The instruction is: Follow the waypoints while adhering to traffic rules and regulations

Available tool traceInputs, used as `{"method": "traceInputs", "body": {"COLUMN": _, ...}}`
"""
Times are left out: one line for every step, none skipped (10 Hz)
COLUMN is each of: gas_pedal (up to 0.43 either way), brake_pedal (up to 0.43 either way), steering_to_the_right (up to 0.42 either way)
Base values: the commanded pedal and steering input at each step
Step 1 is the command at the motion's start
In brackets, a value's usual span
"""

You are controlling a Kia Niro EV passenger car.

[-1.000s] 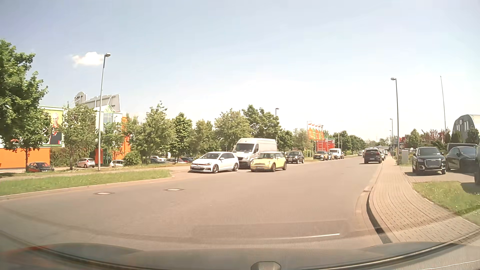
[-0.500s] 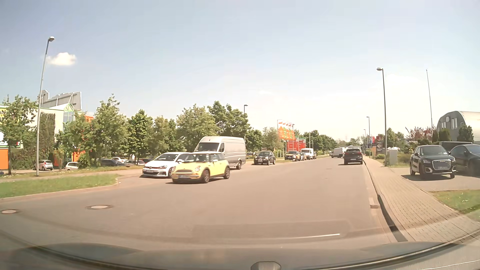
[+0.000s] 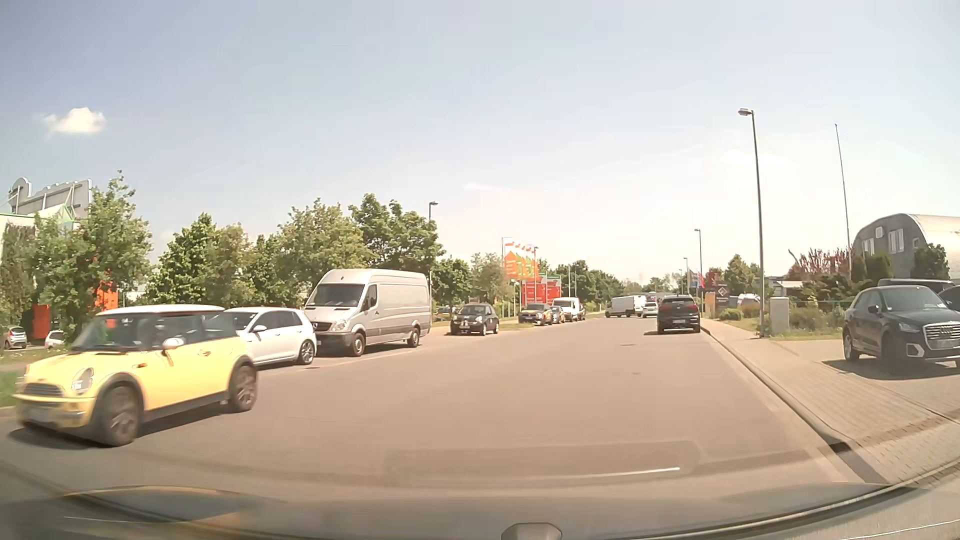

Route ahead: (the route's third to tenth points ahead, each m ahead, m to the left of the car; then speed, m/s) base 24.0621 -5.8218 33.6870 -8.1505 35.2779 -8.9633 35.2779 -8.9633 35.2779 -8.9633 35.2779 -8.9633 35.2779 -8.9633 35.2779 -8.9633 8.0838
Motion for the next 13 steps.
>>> {"method": "traceInputs", "body": {"gas_pedal": 0.209, "brake_pedal": 0.0, "steering_to_the_right": 0.083}}
{"method": "traceInputs", "body": {"gas_pedal": 0.209, "brake_pedal": 0.0, "steering_to_the_right": 0.079}}
{"method": "traceInputs", "body": {"gas_pedal": 0.209, "brake_pedal": 0.0, "steering_to_the_right": 0.075}}
{"method": "traceInputs", "body": {"gas_pedal": 0.197, "brake_pedal": 0.0, "steering_to_the_right": 0.072}}
{"method": "traceInputs", "body": {"gas_pedal": 0.197, "brake_pedal": 0.0, "steering_to_the_right": 0.071}}
{"method": "traceInputs", "body": {"gas_pedal": 0.169, "brake_pedal": 0.0, "steering_to_the_right": 0.067}}
{"method": "traceInputs", "body": {"gas_pedal": 0.118, "brake_pedal": 0.0, "steering_to_the_right": 0.064}}
{"method": "traceInputs", "body": {"gas_pedal": 0.11, "brake_pedal": 0.0, "steering_to_the_right": 0.063}}
{"method": "traceInputs", "body": {"gas_pedal": 0.059, "brake_pedal": 0.0, "steering_to_the_right": 0.061}}
{"method": "traceInputs", "body": {"gas_pedal": 0.0, "brake_pedal": 0.0, "steering_to_the_right": 0.061}}
{"method": "traceInputs", "body": {"gas_pedal": 0.0, "brake_pedal": 0.0, "steering_to_the_right": 0.061}}
{"method": "traceInputs", "body": {"gas_pedal": 0.0, "brake_pedal": 0.0, "steering_to_the_right": 0.061}}
{"method": "traceInputs", "body": {"gas_pedal": 0.0, "brake_pedal": 0.0, "steering_to_the_right": 0.061}}
